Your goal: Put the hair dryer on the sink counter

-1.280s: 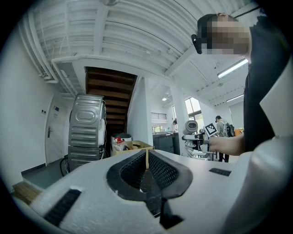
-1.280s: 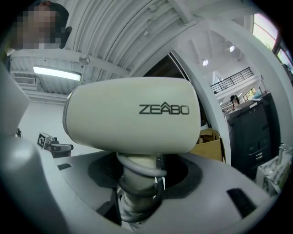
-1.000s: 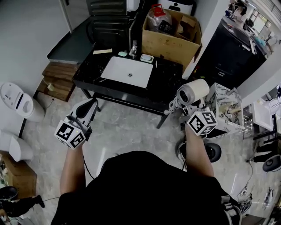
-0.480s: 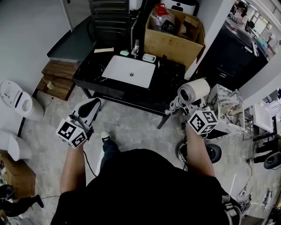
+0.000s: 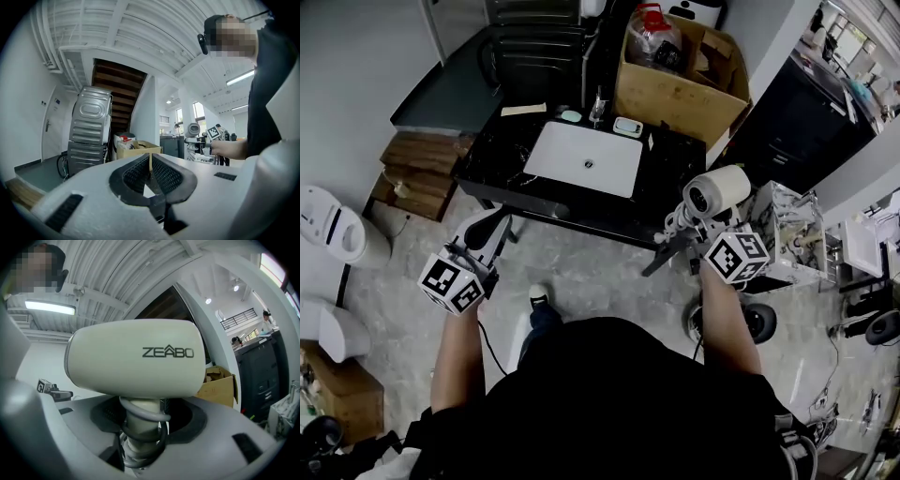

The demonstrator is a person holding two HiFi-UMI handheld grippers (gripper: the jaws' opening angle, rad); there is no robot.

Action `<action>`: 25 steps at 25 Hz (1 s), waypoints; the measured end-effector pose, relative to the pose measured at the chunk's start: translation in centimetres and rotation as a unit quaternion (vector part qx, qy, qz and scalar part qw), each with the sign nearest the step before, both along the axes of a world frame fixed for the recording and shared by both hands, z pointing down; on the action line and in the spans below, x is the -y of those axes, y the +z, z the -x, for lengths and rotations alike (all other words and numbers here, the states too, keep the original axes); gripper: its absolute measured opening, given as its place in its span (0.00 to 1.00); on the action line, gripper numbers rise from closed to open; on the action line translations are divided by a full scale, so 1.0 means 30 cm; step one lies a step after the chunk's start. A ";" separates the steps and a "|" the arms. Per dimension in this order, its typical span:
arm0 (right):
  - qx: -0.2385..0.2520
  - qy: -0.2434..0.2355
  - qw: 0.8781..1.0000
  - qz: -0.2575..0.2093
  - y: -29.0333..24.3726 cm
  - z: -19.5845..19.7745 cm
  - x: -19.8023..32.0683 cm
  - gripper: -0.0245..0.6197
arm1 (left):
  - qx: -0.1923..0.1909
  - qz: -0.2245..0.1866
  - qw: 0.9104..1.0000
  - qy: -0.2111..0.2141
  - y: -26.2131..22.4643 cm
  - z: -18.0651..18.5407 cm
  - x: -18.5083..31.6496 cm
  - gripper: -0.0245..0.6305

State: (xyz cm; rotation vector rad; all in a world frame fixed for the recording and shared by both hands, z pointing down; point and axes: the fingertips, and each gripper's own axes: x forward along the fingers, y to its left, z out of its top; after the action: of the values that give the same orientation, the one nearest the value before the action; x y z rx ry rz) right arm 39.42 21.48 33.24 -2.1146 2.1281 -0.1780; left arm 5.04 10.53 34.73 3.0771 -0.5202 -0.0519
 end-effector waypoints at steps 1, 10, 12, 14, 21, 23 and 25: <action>0.001 0.004 1.000 0.003 0.006 0.004 0.025 0.39 | 0.001 0.000 1.000 0.005 0.001 0.001 0.037 0.08; 0.007 0.034 0.999 0.015 0.057 0.033 0.338 0.39 | 0.007 0.003 1.000 0.021 0.015 0.044 0.431 0.08; 0.009 0.039 0.999 0.020 0.074 0.045 0.407 0.39 | 0.008 0.007 1.000 0.027 0.033 0.052 0.506 0.08; 0.012 0.042 0.999 0.021 0.084 0.060 0.475 0.39 | 0.009 0.009 0.999 0.034 0.045 0.060 0.580 0.08; 0.010 0.055 0.998 0.030 0.070 0.108 0.681 0.39 | 0.007 0.021 0.999 0.049 0.052 0.074 0.807 0.06; 0.008 0.061 0.998 0.031 0.062 0.118 0.725 0.39 | 0.008 0.022 0.998 0.054 0.052 0.078 0.861 0.06; 0.007 0.067 0.997 0.031 0.056 0.126 0.769 0.39 | 0.007 0.022 0.998 0.058 0.053 0.082 0.918 0.06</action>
State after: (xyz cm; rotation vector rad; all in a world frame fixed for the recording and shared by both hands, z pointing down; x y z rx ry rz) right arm 35.65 -1.59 34.92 -2.2733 1.9898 -0.2475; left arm 2.58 -17.01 36.30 3.0594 -0.3388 -0.0166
